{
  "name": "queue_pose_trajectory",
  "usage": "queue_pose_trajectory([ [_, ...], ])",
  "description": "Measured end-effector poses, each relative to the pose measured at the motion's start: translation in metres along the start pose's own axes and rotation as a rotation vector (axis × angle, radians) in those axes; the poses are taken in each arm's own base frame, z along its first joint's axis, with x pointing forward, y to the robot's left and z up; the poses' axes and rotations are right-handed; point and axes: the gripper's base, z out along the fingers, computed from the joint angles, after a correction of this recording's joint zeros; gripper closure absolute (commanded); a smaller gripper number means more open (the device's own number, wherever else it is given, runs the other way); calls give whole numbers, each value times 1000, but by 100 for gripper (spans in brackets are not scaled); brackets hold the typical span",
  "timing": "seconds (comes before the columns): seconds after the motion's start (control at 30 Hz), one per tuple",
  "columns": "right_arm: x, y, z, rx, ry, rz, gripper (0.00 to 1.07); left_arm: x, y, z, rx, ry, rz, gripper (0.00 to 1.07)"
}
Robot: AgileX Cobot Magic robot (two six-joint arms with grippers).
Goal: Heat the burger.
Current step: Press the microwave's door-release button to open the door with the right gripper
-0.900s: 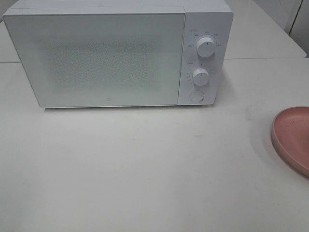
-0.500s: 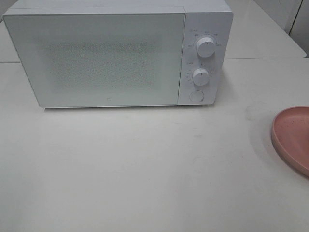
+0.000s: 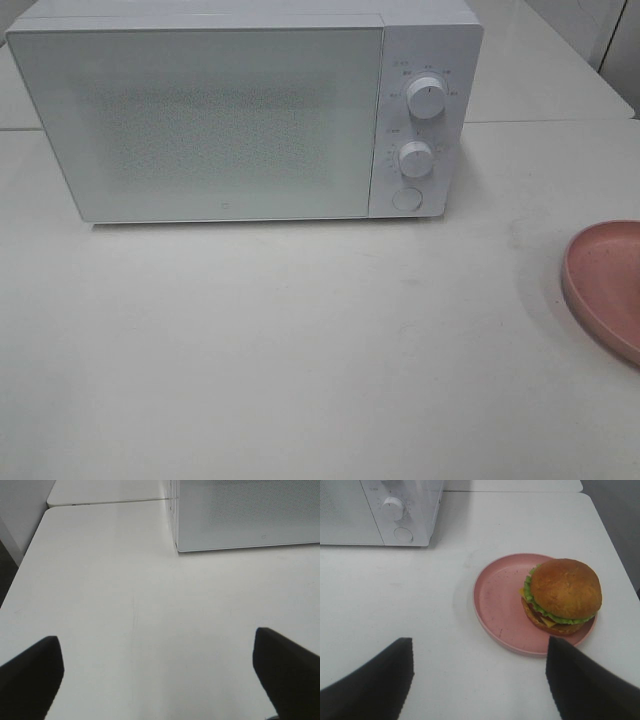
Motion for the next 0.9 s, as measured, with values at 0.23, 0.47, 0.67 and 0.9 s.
queue_pose_trajectory([
  [0.23,-15,0,15,0,29,6,32,0,0,0,0,0,0,9],
  [0.47,-32,0,36,0,52,7,32,0,0,0,0,0,0,9],
  [0.67,-45,0,53,0,45,2,32,0,0,0,0,0,0,9],
  [0.9,-58,0,74,1,39,3,32,0,0,0,0,-1,0,9],
])
